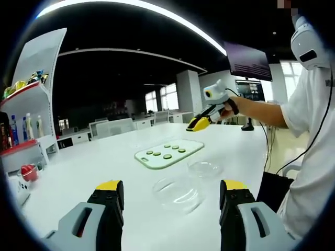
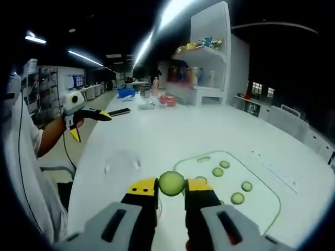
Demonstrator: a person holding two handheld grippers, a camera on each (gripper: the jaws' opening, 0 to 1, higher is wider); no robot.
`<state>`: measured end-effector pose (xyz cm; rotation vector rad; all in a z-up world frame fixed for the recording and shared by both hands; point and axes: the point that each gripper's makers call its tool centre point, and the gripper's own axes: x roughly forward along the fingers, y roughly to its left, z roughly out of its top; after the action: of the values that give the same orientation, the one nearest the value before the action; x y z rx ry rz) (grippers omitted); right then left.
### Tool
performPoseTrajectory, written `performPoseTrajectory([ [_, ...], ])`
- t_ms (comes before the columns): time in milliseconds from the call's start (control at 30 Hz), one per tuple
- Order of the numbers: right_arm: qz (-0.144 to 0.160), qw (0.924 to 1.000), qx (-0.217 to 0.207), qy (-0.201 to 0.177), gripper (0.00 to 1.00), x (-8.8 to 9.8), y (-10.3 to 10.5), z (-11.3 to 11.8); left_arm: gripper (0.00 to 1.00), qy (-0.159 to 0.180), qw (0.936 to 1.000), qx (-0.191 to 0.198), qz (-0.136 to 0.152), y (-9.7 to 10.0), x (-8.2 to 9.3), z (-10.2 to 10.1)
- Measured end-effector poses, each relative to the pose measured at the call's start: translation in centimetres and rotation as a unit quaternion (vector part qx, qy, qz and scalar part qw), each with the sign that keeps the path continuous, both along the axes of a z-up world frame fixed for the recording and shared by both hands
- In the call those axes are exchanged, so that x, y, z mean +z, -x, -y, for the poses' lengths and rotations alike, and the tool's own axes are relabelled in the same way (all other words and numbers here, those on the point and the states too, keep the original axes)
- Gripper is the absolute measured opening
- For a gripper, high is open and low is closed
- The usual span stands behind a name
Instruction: Open the petri dish lid, add cucumber slices into the petri dish, and close the lid
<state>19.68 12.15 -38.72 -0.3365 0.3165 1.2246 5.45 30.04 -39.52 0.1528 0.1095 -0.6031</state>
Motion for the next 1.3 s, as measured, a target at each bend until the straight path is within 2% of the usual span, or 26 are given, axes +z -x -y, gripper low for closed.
performPoseTrajectory([
  [333,-0.004,0.9996,0.027,0.006,0.20,-1.3,2.1,-0.7,0.75,0.000,1.0000,-0.004,0.002,-0.1,0.1,0.2],
  [500,-0.007,0.9993,0.036,0.011,0.20,-1.9,2.4,-0.9,0.74,0.001,1.0000,-0.004,0.004,-0.1,0.1,0.2],
  [633,-0.012,0.9980,0.056,0.026,0.20,-3.1,3.5,-1.5,0.74,0.005,0.9999,-0.007,0.005,0.0,0.2,0.6],
  [967,-0.017,0.9942,0.081,0.069,0.20,-5.8,4.0,-1.6,0.74,0.007,0.9999,-0.004,0.009,0.1,0.5,0.5],
  [1300,-0.028,0.9920,0.091,0.083,0.20,-6.9,4.7,-1.9,0.74,0.009,0.9999,0.000,0.006,0.1,0.2,0.3],
])
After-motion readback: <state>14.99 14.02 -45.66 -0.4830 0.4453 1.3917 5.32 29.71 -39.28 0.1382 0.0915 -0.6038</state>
